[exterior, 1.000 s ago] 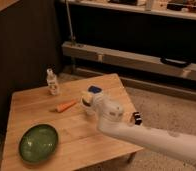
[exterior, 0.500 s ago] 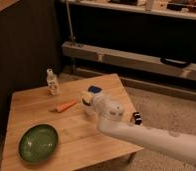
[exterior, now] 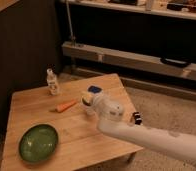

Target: Place the white sponge in the ceramic cup

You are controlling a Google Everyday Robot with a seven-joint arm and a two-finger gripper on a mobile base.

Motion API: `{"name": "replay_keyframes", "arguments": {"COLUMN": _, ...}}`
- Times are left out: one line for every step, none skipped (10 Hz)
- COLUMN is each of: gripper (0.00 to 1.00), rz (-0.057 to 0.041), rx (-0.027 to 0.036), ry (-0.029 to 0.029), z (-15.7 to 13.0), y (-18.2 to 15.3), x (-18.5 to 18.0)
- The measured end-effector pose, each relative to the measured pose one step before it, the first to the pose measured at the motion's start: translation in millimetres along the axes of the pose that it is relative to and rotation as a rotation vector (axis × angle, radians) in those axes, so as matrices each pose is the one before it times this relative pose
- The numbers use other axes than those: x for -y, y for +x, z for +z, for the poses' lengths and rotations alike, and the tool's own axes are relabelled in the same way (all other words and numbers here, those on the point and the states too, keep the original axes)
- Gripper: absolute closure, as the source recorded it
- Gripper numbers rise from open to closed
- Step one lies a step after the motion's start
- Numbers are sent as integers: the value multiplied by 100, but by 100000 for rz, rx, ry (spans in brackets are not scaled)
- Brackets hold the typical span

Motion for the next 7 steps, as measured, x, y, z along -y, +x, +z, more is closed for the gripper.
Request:
{"name": "replay_keyframes", "arguments": {"gripper": 20, "rz": 1124, "rx": -342, "ry": -491, "z": 24, "y": 6, "x": -186}}
{"name": "replay_keyframes", "arguments": {"gripper": 20, "rz": 2196, "rx": -2844, "ry": -3375, "z": -149, "y": 525, "x": -656}}
{"name": "replay_keyframes", "arguments": {"gripper": 20, "rz": 2268, "rx": -4008, "ry": -5544, "z": -138, "y": 820, "x": -828}}
{"name": "replay_keyframes", "arguments": {"gripper": 20, "rz": 3111, "rx": -5646, "ry": -6561, "z": -203, "y": 1173, "x": -758}}
{"name": "replay_keyframes", "arguments": {"gripper": 20, "rz": 1842, "rx": -3128, "ry": -3010, "z": -133, "y": 680, "x": -402}}
{"name": "replay_keyframes", "arguments": {"gripper": 20, "rz": 1884, "rx": -3022, "ry": -3378, "z": -142, "y": 671, "x": -639}}
{"name": "replay_keyframes", "arguments": {"gripper": 20, "rz": 845, "rx": -1365, "ry": -1346, "z": -63, "y": 284, "x": -219}}
